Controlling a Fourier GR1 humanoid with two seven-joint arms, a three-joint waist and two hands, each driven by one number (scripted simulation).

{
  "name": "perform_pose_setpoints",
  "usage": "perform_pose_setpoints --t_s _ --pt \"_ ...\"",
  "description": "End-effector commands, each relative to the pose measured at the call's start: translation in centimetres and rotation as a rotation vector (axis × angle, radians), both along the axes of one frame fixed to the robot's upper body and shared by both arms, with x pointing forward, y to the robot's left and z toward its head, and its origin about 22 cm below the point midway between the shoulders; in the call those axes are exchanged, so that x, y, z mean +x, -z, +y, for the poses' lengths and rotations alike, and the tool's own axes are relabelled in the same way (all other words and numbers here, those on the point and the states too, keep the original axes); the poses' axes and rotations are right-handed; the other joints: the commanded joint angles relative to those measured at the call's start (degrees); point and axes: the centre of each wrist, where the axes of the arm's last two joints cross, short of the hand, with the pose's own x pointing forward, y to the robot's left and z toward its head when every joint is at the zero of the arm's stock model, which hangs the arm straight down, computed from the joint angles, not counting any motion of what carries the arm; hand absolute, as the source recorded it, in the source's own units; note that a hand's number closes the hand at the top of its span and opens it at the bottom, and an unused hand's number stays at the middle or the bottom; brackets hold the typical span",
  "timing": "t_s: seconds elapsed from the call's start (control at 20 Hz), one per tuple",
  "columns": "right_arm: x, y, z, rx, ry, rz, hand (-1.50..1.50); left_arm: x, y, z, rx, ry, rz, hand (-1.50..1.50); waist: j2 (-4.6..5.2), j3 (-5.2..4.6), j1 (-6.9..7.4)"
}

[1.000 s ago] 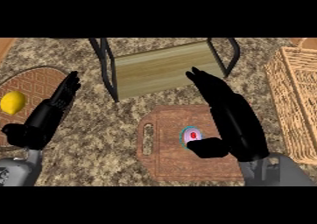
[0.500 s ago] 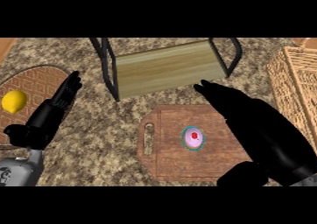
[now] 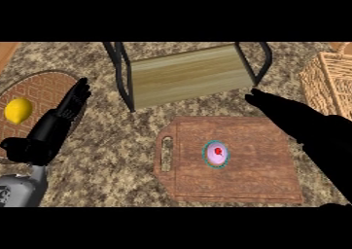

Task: Pick the cupcake from the cutting board and place it in the basket

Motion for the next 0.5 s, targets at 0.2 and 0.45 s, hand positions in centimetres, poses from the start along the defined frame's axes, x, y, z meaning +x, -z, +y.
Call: perform_pose_setpoints --t_s 0.2,0.45 --pt "0.1 1.5 0.0 0.018 0.142 0.040 -1.50 0.5 -0.9 -0.3 0.005 0.017 -0.004 0.00 0.30 0.10 0.81" --pt "-0.1 5.6 2.2 0.035 0.140 0.017 -1.50 0.7 0.9 -0.7 0.005 0.003 -0.009 0.00 0.42 0.11 0.78"
